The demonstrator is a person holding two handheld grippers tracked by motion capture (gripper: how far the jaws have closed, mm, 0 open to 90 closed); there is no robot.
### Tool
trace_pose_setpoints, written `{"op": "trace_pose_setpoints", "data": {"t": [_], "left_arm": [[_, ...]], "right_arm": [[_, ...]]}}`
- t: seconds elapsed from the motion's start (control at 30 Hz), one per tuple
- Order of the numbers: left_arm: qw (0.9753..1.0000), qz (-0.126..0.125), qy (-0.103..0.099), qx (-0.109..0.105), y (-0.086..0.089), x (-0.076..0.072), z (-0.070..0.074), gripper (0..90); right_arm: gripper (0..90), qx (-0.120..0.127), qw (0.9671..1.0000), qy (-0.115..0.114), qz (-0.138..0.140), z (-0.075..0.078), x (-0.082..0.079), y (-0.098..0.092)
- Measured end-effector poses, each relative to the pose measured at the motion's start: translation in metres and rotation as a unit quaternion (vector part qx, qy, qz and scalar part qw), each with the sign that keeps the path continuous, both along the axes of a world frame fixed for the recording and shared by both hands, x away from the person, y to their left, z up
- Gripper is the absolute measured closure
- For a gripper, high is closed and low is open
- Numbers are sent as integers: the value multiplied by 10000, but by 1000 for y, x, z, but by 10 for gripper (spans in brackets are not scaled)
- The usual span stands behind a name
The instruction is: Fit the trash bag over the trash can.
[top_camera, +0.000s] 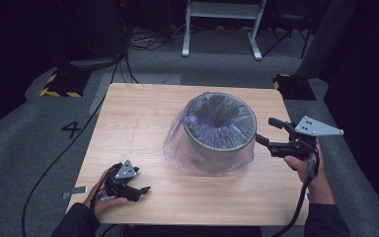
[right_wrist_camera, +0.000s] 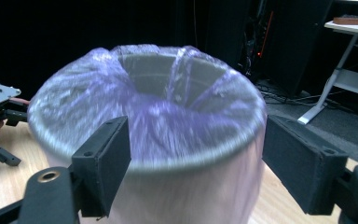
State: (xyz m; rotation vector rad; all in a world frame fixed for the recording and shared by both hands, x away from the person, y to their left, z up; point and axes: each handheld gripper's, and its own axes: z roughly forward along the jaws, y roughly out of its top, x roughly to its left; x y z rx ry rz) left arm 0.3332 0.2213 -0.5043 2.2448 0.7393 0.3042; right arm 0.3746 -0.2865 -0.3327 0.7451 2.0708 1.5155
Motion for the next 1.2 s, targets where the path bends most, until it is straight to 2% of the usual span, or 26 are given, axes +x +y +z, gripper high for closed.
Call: {"op": "trace_pose_setpoints", "data": {"t": [0.17,0.27,0.53,0.77,1.03,1.1,1.2], "left_arm": [[10000,0,2,0,0,0,0,170],[10000,-1,1,-1,0,0,0,170],[10000,-6,1,0,0,0,0,169],[10000,-13,2,4,0,0,0,168],[10000,-8,6,3,0,0,0,167],[10000,-7,8,-3,0,0,0,167],[10000,-10,6,4,0,0,0,167]], "right_arm": [[238,-307,9994,14,128,12,13,23],[237,-337,9992,120,180,16,21,32],[234,-687,9972,278,122,23,40,57],[235,-984,9931,566,284,21,53,77],[231,-1376,9872,641,491,14,57,91],[231,-1502,9848,694,524,11,58,95],[237,-1546,9823,801,692,6,59,98]]}}
